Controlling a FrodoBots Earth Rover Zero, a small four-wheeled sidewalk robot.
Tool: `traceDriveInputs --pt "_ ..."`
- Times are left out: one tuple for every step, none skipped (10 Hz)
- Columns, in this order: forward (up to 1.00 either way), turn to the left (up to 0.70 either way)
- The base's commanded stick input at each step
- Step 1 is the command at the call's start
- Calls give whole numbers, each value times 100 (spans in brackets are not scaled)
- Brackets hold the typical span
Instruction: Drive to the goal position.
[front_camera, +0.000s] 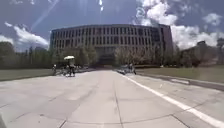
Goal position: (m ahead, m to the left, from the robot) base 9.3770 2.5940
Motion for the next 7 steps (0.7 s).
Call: traceDriveInputs --pt "70 0" --pt "70 2" --pt "70 3" --pt "70 7" --pt "70 6" --pt "70 4" --pt "70 3"
